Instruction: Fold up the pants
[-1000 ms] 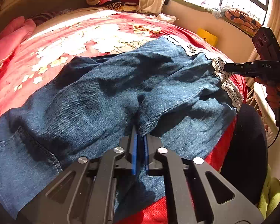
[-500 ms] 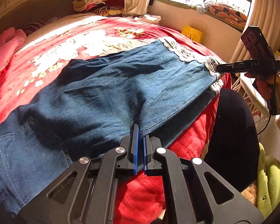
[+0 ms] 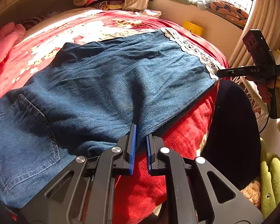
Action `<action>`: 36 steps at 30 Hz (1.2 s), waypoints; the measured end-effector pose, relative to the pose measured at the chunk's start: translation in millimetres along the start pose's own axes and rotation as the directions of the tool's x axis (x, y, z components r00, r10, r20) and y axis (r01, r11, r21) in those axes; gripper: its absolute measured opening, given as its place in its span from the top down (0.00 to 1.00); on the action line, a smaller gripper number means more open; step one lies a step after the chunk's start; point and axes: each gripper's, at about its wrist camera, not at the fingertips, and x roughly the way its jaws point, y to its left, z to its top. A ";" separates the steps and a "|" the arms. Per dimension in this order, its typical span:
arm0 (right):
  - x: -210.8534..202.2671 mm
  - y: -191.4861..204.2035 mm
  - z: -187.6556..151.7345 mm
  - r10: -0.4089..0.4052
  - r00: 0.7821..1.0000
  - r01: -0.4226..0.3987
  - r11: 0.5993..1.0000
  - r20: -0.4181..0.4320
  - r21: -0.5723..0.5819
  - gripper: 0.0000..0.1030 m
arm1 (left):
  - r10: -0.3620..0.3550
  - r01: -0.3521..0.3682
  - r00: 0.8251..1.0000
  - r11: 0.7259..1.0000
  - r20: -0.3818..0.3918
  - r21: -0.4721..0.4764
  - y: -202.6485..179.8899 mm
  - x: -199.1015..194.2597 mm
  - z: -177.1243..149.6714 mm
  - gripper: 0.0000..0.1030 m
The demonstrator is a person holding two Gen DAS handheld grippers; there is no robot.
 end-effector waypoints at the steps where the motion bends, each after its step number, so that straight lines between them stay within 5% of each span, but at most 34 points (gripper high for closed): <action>1: -2.8 -0.2 -0.7 -0.005 1.000 0.005 1.000 0.000 -0.001 0.77 | -0.010 0.010 1.000 1.000 0.003 -0.006 -0.4 -2.7 -1.4 0.84; 5: -15.2 -3.2 -3.0 -0.042 0.999 0.041 0.999 0.033 0.020 0.55 | -0.015 0.017 0.999 0.999 0.039 -0.045 2.7 -21.2 -8.0 0.75; 11: -22.1 -7.6 5.8 -0.031 0.997 0.026 0.998 0.070 0.062 0.46 | 0.118 -0.080 0.981 0.970 0.157 -0.228 43.4 -85.7 -25.4 0.55; 14: -17.4 -4.4 13.9 -0.016 0.997 0.012 0.998 0.071 0.061 0.42 | 0.231 -0.143 0.955 0.908 0.187 -0.394 85.1 -120.7 -47.2 0.48; 17: -10.7 -0.2 22.6 -0.018 0.998 0.014 0.998 0.068 0.054 0.41 | 0.324 -0.196 0.936 0.804 0.137 -0.561 130.9 -138.7 -71.4 0.41; 20: -1.8 -0.4 31.7 -0.014 0.998 0.010 0.998 0.060 0.065 0.40 | 0.289 -0.136 0.949 0.729 0.123 -0.671 163.6 -134.5 -87.4 0.41; 23: 9.0 -2.3 39.1 -0.017 0.999 0.014 0.997 0.042 0.076 0.40 | 0.233 -0.081 0.966 0.691 0.116 -0.718 177.2 -117.6 -93.6 0.41; 25: 16.6 -3.9 43.0 -0.029 0.999 0.027 0.996 0.026 0.081 0.40 | 0.226 -0.079 0.968 0.679 0.106 -0.730 180.0 -106.7 -91.5 0.63; 27: 22.2 -4.0 44.7 -0.035 0.999 0.034 0.997 0.012 0.072 0.40 | 0.234 -0.089 0.967 0.685 0.103 -0.723 181.9 -101.0 -84.1 0.74; 30: 25.3 -2.1 45.5 -0.050 0.999 0.050 0.997 0.005 0.060 0.40 | 0.244 -0.084 0.962 0.696 0.125 -0.713 190.7 -112.7 -73.0 0.79; 33: 26.4 -1.8 43.1 -0.058 0.998 0.057 0.997 0.006 0.051 0.40 | 0.315 -0.164 0.944 0.707 0.099 -0.688 198.0 -127.4 -68.6 0.80; 36: 30.3 -0.6 40.2 -0.076 0.997 0.076 0.996 0.009 0.039 0.40 | 0.263 -0.148 0.963 0.698 0.058 -0.701 203.7 -114.6 -81.0 0.80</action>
